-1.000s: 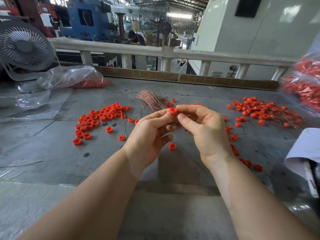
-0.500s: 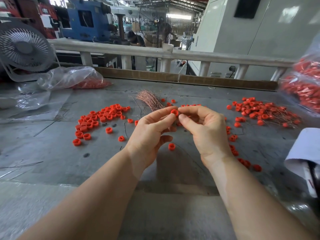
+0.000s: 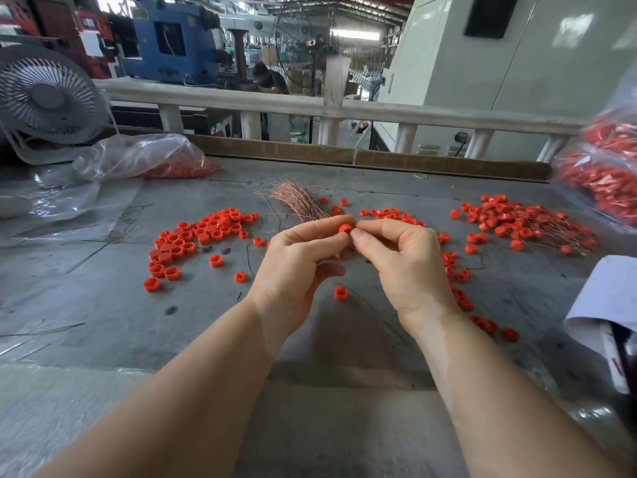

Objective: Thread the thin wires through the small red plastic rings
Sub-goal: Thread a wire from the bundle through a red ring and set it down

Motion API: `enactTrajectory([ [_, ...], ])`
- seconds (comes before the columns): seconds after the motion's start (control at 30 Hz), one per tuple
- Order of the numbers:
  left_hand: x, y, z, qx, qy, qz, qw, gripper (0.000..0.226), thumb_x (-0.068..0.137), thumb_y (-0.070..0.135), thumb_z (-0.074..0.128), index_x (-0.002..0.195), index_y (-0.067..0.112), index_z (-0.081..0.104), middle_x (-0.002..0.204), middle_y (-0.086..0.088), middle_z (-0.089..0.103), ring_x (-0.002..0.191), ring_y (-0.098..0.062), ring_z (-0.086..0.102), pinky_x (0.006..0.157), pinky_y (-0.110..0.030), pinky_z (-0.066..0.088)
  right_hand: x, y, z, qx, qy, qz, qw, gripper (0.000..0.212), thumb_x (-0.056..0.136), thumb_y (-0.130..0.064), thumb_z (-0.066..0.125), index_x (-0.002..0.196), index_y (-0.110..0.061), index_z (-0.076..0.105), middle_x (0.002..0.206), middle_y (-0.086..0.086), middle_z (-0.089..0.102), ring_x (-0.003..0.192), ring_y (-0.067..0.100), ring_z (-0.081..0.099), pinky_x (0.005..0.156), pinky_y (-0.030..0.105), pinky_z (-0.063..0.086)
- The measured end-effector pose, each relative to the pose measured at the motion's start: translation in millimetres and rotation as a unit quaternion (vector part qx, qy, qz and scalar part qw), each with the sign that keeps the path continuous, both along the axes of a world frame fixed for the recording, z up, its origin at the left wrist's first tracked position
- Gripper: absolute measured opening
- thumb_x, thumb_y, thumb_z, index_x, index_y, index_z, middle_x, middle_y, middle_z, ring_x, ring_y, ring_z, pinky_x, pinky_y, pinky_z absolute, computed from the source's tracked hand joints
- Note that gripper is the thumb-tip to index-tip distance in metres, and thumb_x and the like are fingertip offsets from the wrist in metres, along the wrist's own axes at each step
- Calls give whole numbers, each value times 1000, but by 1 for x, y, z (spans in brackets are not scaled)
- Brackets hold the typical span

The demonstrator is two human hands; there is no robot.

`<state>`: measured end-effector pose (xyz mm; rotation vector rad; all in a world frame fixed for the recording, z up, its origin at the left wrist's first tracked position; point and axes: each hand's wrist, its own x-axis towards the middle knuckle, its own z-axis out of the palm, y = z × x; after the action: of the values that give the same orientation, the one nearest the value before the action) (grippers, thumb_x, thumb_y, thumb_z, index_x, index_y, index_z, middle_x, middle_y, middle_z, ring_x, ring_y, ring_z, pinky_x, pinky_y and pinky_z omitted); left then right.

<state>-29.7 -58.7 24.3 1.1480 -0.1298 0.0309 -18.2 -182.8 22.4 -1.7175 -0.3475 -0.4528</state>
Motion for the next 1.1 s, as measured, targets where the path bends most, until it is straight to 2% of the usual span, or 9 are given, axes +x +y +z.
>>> enactTrajectory([
  [0.2,1,-4,-2,-4,-26,38,999,34,77,-16,50,71,7,74,64,-8,66,55,-12,57,58,-18,52,-2,1,1,-1,-13,-3,1000,22,80,-9,67,69,-28,71,66,-10,69,70,3,63,72,19,50],
  [0.27,0,-5,-2,-3,-32,45,998,32,77,-16,49,72,5,73,61,-8,64,53,-12,54,58,-18,51,-2,1,0,20,5,2,1000,23,79,-8,68,65,-26,70,62,-10,68,67,3,61,70,20,49],
  [0.43,-2,-6,-1,3,-40,48,998,29,79,-15,49,73,3,71,58,-7,62,51,-11,53,57,-18,50,-2,2,-1,66,27,23,997,26,78,-4,67,59,-22,69,53,-12,62,55,-4,52,60,12,41],
  [0.53,-1,-5,-1,-22,-25,35,999,24,81,-12,50,78,2,70,60,-8,62,53,-11,55,58,-17,52,-3,3,-1,72,23,27,997,26,79,-6,67,60,-23,69,55,-12,64,56,-5,53,58,9,41],
  [0.67,0,-5,0,-85,20,9,996,15,77,-2,59,76,5,73,64,-8,65,55,-11,59,57,-17,53,-3,3,0,64,10,17,998,16,82,-8,66,76,-21,71,65,-11,67,62,-5,57,59,7,41],
  [0.77,0,-3,-1,-65,41,-1,997,10,69,16,65,67,11,74,60,0,63,54,-8,59,53,-16,51,-3,3,1,41,-21,23,999,23,81,-1,65,87,-22,69,74,-8,66,68,1,60,65,11,45],
  [0.9,-1,-2,-2,-15,39,-15,999,14,67,29,66,63,18,73,61,3,61,56,-5,58,53,-16,49,-5,3,3,-1,-57,24,998,28,79,3,66,86,-24,69,75,-12,68,68,-2,64,66,8,44],
  [1.0,-1,-2,-1,-21,48,-23,998,20,74,30,62,62,18,73,61,3,63,55,-5,60,51,-17,49,-4,3,2,-15,-64,3,998,22,80,0,68,86,-21,70,80,-10,70,71,-3,63,67,7,43],
  [1.1,1,-1,-2,-26,48,-33,998,32,87,20,54,61,18,73,59,5,62,55,-5,61,49,-16,49,-2,2,1,-14,-61,0,998,22,80,-2,68,86,-23,70,79,-12,69,71,-4,62,67,7,43],
])
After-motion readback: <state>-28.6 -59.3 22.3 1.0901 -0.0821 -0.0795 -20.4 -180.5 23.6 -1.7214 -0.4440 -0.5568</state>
